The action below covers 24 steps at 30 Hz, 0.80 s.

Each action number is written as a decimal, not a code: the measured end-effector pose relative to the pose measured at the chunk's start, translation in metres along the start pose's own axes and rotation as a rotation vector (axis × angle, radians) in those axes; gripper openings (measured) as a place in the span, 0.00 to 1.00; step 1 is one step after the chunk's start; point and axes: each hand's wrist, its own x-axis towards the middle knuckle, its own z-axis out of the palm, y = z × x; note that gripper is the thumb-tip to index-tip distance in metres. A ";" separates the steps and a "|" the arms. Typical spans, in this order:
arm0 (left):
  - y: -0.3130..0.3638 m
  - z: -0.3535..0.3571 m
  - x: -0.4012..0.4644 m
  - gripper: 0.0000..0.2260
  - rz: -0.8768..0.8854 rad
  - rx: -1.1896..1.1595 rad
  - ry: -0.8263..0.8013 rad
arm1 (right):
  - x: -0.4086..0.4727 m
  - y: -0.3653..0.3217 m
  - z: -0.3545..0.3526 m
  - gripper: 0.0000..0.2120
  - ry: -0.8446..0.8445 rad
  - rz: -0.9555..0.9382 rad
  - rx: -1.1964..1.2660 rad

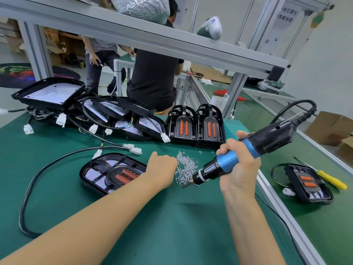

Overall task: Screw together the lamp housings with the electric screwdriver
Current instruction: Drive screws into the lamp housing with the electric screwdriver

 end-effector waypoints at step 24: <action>-0.081 -0.036 -0.088 0.08 -0.162 -1.643 0.172 | -0.012 -0.015 0.039 0.12 -0.063 0.012 0.331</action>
